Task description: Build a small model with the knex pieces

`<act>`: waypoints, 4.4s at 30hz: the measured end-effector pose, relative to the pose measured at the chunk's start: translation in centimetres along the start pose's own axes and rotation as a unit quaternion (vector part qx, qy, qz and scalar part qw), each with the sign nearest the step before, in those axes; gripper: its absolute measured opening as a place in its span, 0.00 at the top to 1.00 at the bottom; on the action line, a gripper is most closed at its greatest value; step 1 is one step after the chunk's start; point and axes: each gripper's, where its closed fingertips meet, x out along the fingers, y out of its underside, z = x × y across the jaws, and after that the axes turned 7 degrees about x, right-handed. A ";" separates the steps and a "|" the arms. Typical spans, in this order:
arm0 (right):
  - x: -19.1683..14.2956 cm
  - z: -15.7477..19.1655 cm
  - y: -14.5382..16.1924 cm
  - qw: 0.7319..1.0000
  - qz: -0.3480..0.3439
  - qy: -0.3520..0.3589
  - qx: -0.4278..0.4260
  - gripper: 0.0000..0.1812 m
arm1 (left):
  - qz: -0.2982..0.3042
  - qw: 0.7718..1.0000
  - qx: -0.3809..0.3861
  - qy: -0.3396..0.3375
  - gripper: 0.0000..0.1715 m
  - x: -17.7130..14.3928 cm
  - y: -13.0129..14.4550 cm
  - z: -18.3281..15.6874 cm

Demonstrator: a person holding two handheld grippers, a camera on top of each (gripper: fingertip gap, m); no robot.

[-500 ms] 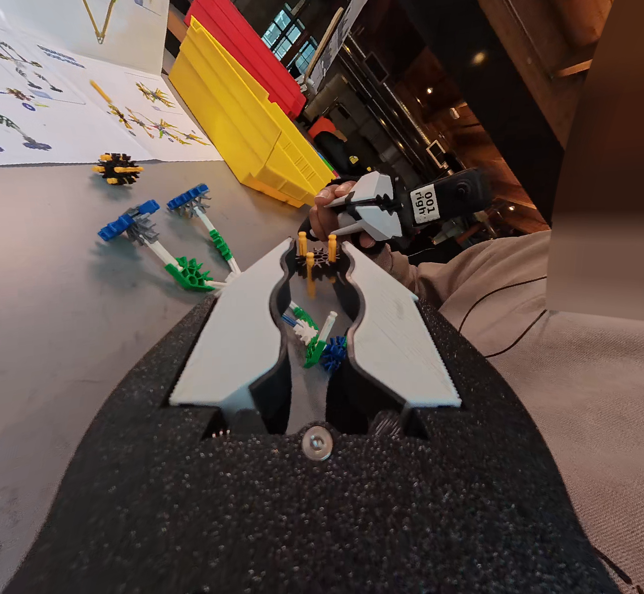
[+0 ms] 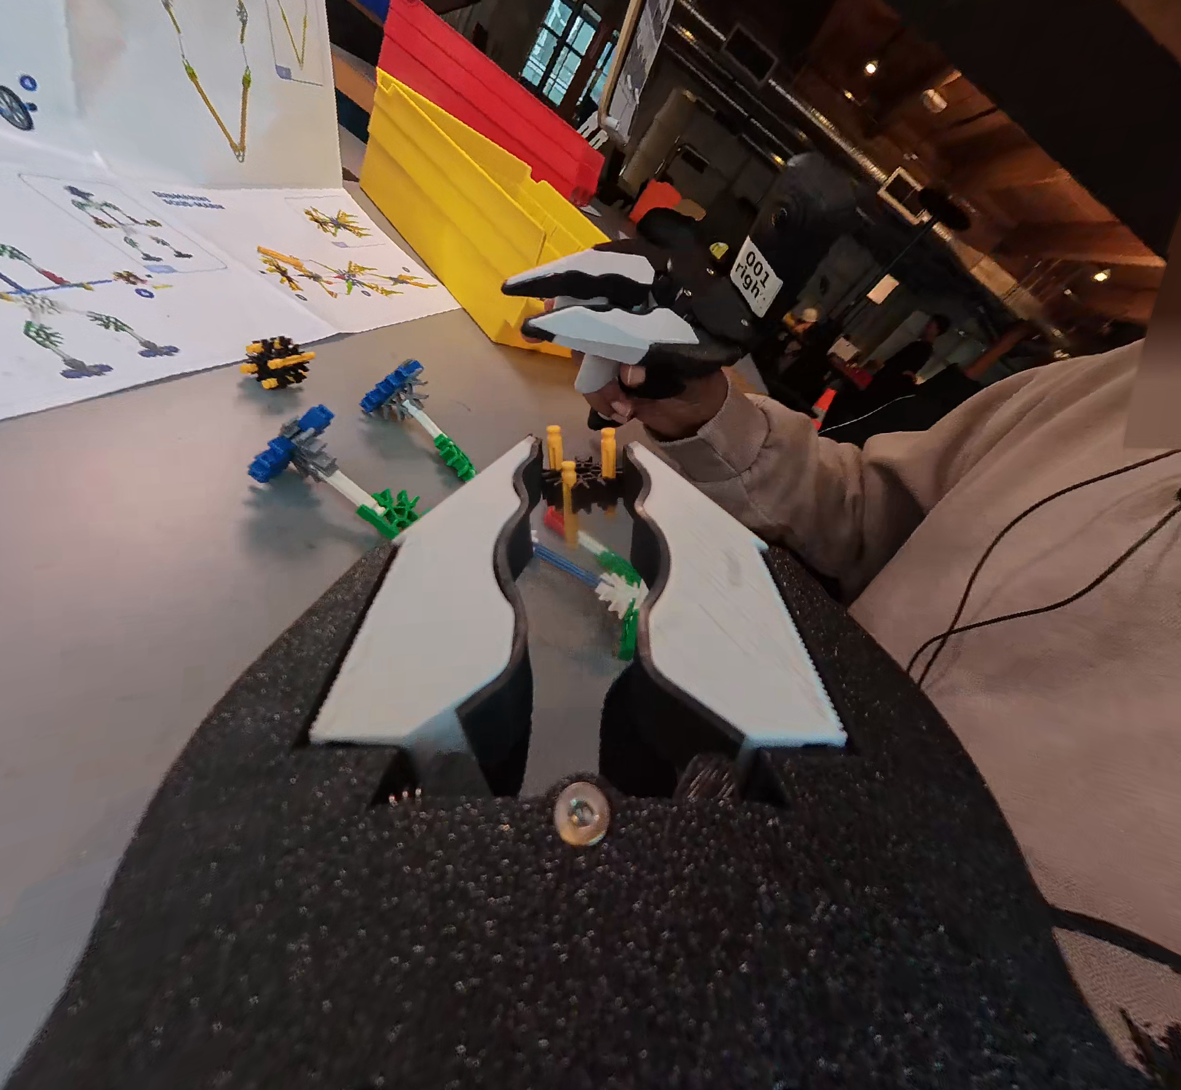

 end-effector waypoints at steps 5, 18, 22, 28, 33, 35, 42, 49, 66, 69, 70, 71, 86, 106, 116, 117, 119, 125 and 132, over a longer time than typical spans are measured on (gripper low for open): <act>1.4 -6.2 2.6 0.990 0.076 0.079 0.086 0.86 | 0.032 0.995 0.083 -0.051 0.86 0.2 0.6 0.5; 6.7 -16.2 8.8 0.918 0.276 0.212 0.189 0.79 | 0.027 0.986 0.151 -0.070 0.86 -0.1 0.2 -0.3; 6.8 -16.0 9.1 0.912 0.281 0.198 0.225 0.90 | 0.036 0.988 0.134 -0.063 0.86 0.0 0.6 -0.1; 6.7 -13.7 7.4 0.935 0.256 0.147 0.195 1.00 | 0.049 0.989 0.122 -0.061 0.86 0.1 1.1 0.1; -1.3 -15.0 -2.5 0.964 0.111 0.207 0.125 1.00 | 0.054 0.987 0.129 -0.078 0.86 0.0 1.2 0.6; -6.6 -18.4 -3.6 0.946 0.108 0.286 0.112 0.99 | 0.052 0.988 0.126 -0.074 0.86 0.1 1.2 0.5; -13.9 -20.8 -2.5 0.935 0.058 0.349 0.041 0.71 | 0.018 0.983 0.171 -0.063 0.86 0.2 0.1 -1.0; -5.7 1.3 -8.2 0.987 -0.073 -0.021 -0.140 0.71 | 0.012 0.983 0.184 0.001 0.86 0.7 0.3 -3.3; -0.9 15.6 -7.1 0.934 -0.110 -0.182 -0.286 0.87 | -0.069 0.951 -0.110 0.279 0.86 -0.9 -2.0 -9.0; -0.8 14.1 -6.6 0.947 -0.086 -0.162 -0.264 0.87 | -0.073 0.961 -0.133 0.233 0.85 -0.6 -2.1 -6.9; -0.7 13.6 -6.2 0.950 -0.074 -0.154 -0.262 0.87 | -0.073 0.965 -0.133 0.216 0.85 -0.6 -2.0 -6.2; -0.6 13.1 -6.0 0.952 -0.065 -0.144 -0.261 0.87 | -0.068 0.969 -0.126 0.202 0.85 -0.6 -1.9 -5.8; -0.9 14.6 -4.7 0.947 -0.066 -0.173 -0.261 0.85 | 0.000 0.971 -0.121 0.207 0.87 0.4 0.1 -6.9; -0.1 14.5 -2.8 0.950 -0.029 -0.201 -0.236 0.87 | 0.010 0.965 -0.188 0.183 0.80 1.3 1.2 -5.7; 1.1 13.5 -2.9 0.961 -0.043 -0.163 -0.218 0.87 | -0.040 0.959 -0.236 0.151 0.87 1.5 0.7 -4.0; 1.2 13.4 -2.9 0.963 -0.045 -0.157 -0.214 0.87 | -0.047 0.958 -0.242 0.149 0.86 1.5 0.6 -3.8; 1.6 13.2 -2.9 0.967 -0.047 -0.145 -0.205 0.87 | -0.058 0.955 -0.254 0.144 0.86 1.4 0.4 -3.5; 1.8 13.0 -3.4 0.971 -0.056 -0.144 -0.181 0.87 | -0.062 0.955 -0.250 0.143 0.87 1.1 0.0 -3.2; 1.8 12.6 -3.7 0.974 -0.051 -0.162 -0.153 0.88 | -0.061 0.956 -0.246 0.146 0.87 1.2 -0.5 -3.1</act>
